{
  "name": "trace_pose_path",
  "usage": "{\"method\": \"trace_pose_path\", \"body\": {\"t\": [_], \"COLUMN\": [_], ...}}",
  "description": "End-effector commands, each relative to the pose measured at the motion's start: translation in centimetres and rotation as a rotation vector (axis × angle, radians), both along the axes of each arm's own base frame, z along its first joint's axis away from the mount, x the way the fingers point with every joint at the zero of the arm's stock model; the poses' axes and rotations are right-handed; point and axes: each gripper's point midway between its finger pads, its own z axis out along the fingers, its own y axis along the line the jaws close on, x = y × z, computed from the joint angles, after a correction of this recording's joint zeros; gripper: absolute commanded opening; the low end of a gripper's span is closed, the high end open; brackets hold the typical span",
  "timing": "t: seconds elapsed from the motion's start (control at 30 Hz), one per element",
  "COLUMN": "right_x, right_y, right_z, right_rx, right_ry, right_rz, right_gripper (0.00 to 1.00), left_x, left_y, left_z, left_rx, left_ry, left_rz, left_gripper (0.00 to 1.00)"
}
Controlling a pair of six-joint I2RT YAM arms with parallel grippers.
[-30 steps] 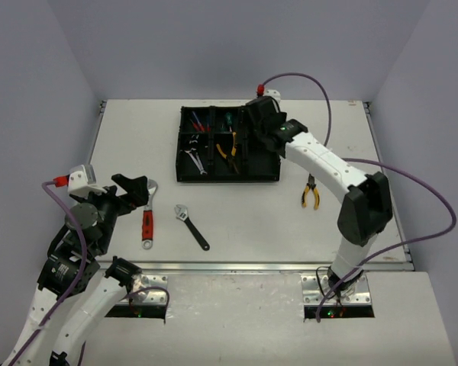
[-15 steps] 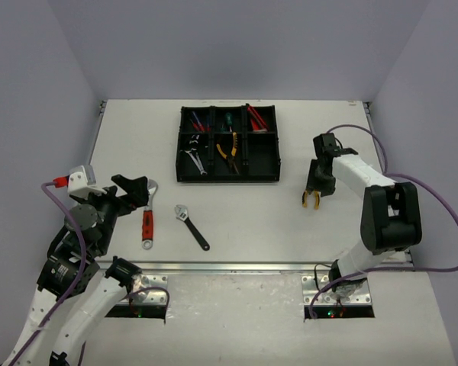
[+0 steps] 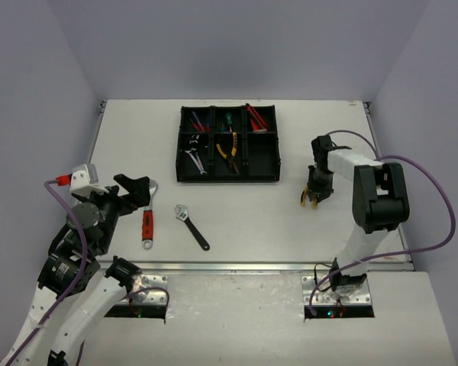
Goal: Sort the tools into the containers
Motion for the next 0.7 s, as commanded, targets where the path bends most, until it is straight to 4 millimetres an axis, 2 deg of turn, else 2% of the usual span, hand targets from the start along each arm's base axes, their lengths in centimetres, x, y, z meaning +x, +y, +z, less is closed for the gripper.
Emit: {"method": "trace_pose_path", "body": {"t": [0.0, 0.07, 0.13, 0.23, 0.3, 0.33, 0.37, 0.57, 0.67], "right_x": [0.7, 0.4, 0.4, 0.3, 0.4, 0.2, 0.6, 1.5, 1.6], "right_y": [-0.1, 0.1, 0.2, 0.3, 0.3, 0.3, 0.3, 0.2, 0.5], "right_z": [-1.3, -1.6, -1.5, -0.7, 1.0, 0.8, 2.6, 6.9, 8.3], "right_rx": [0.029, 0.037, 0.043, 0.048, 0.053, 0.052, 0.056, 0.049, 0.059], "right_ry": [0.013, 0.025, 0.023, -0.007, -0.069, -0.066, -0.133, -0.326, -0.38], "right_rz": [0.002, 0.005, 0.005, -0.01, -0.017, -0.022, -0.026, -0.04, -0.029], "right_gripper": [0.21, 0.08, 0.01, 0.0, 0.0, 0.0, 0.0, 0.0, 0.0], "left_x": [0.5, 0.5, 0.4, 0.4, 0.4, 0.4, 0.4, 0.6, 0.6], "left_y": [-0.6, -0.6, -0.6, -0.6, -0.6, -0.6, -0.6, -0.7, -0.6], "left_z": [0.6, 0.6, 0.7, 0.7, 0.6, 0.6, 0.6, 0.4, 0.4], "left_rx": [-0.002, -0.001, -0.002, -0.004, -0.003, -0.003, -0.002, 0.003, 0.002], "left_ry": [-0.017, -0.018, -0.021, -0.024, -0.021, -0.021, -0.02, -0.01, -0.01], "left_rz": [-0.021, -0.022, -0.022, -0.022, -0.022, -0.022, -0.024, -0.025, -0.02], "left_gripper": [1.0, 1.0, 1.0, 1.0, 1.0, 1.0, 1.0, 1.0, 1.0]}}
